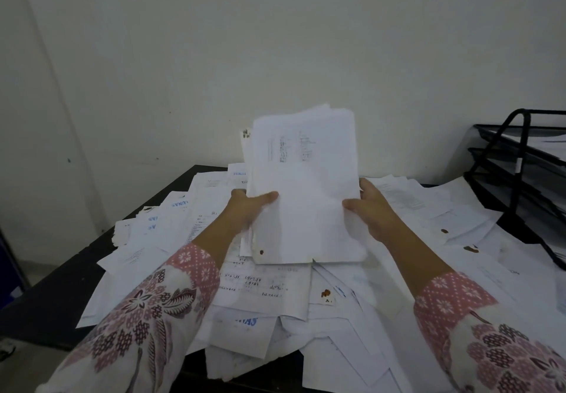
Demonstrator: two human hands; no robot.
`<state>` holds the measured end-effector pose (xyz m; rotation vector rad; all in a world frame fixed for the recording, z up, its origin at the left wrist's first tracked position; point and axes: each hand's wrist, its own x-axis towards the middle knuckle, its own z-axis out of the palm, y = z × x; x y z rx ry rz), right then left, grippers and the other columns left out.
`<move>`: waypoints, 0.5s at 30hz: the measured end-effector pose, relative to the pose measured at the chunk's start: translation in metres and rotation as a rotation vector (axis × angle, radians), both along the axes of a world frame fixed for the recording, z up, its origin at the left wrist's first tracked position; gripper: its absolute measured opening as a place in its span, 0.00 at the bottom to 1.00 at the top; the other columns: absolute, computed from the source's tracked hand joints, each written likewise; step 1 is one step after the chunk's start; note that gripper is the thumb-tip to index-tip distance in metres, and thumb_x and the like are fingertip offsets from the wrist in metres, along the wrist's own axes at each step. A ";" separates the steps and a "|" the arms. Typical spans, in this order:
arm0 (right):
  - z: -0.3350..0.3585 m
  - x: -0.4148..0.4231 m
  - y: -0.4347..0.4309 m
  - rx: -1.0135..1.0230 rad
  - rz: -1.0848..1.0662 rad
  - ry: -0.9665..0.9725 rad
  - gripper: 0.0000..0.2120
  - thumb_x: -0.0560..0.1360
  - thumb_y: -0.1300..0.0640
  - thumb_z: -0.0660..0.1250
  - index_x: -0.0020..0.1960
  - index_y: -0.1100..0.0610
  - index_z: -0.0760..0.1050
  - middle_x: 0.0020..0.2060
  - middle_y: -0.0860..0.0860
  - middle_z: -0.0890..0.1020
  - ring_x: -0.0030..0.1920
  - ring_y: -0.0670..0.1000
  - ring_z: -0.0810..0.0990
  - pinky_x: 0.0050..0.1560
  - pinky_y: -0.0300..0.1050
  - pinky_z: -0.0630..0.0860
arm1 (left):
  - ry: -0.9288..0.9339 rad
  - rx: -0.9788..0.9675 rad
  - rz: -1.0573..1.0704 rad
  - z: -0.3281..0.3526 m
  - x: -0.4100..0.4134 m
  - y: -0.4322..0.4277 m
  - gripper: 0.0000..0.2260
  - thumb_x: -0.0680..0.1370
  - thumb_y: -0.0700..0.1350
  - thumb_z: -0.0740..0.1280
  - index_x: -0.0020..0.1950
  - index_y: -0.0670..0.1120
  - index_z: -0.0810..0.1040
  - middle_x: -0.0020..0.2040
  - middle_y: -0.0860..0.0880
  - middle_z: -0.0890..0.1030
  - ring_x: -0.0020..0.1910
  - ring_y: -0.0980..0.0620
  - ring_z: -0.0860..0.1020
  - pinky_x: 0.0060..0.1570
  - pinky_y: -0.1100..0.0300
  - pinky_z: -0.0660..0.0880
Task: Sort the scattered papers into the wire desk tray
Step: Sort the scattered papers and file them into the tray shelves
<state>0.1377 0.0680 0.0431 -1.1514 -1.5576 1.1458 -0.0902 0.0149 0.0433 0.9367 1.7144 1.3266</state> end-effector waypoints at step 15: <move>0.057 -0.025 -0.011 0.384 -0.178 0.089 0.20 0.77 0.68 0.53 0.68 0.59 0.54 0.55 0.51 0.70 0.50 0.50 0.73 0.41 0.35 0.71 | 0.164 0.627 0.094 0.049 0.013 -0.001 0.13 0.78 0.45 0.65 0.59 0.46 0.66 0.54 0.51 0.74 0.48 0.56 0.75 0.40 0.70 0.73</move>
